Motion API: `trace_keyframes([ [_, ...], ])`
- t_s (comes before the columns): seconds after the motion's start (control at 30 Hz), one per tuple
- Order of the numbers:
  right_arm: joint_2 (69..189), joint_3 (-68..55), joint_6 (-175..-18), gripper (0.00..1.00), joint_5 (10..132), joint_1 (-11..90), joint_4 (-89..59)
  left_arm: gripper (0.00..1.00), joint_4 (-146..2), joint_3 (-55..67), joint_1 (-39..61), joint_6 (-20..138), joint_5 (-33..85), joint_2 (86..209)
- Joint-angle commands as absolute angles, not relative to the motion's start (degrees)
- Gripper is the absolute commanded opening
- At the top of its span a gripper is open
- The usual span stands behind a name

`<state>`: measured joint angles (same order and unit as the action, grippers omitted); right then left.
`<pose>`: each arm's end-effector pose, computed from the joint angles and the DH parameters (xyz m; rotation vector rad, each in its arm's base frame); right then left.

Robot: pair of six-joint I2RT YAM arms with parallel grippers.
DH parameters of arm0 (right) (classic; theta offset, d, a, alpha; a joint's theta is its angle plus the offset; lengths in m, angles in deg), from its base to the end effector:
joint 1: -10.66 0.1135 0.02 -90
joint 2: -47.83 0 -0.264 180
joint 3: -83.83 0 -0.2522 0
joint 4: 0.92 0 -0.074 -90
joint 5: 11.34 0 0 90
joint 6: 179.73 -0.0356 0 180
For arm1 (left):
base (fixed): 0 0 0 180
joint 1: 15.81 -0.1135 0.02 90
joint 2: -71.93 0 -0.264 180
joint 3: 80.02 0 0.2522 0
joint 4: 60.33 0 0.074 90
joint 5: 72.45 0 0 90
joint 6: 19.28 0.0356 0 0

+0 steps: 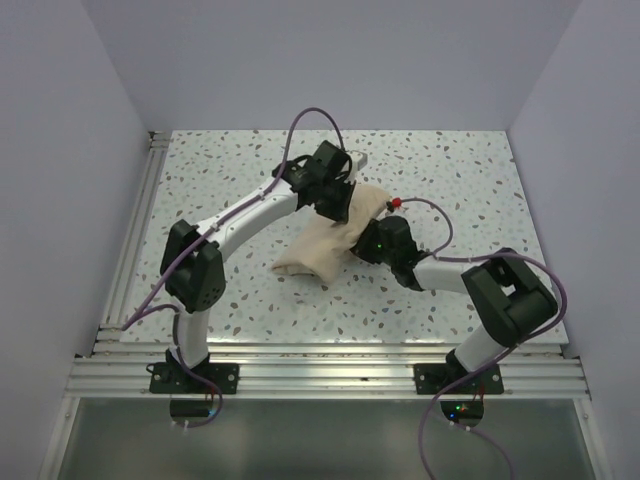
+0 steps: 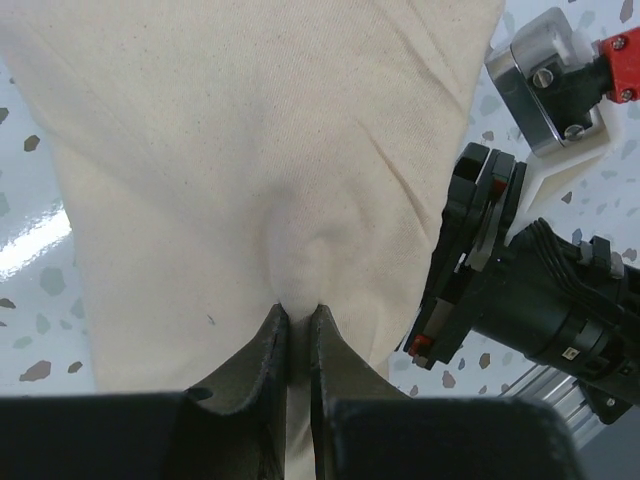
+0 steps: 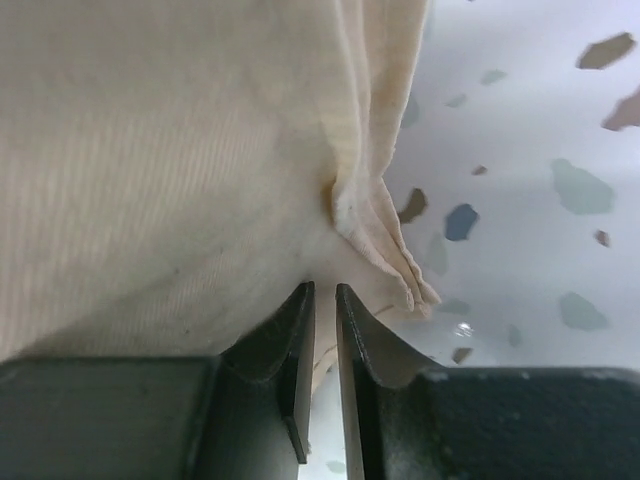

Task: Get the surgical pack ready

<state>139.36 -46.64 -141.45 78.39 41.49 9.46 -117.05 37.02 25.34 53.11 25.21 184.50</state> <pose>0.2642 0.1579 0.1512 0.4041 2.2083 0.8313 0.3279 -0.2929 0.2905 0.5819 2.5041 -0.5810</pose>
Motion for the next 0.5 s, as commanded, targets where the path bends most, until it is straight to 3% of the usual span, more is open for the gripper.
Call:
trace_keyframes([
  [0.0, 140.29, -44.26, -144.4, 0.18, 81.74, 43.26, 18.1, 0.0, -111.79, 39.56, 24.1, 52.08, 28.27, 177.92],
  [0.47, 144.52, -45.49, -147.39, 0.1, 82.79, 44.15, 28.21, 0.0, -108.64, 36.5, 24.18, 52.09, 32.49, 178.1],
])
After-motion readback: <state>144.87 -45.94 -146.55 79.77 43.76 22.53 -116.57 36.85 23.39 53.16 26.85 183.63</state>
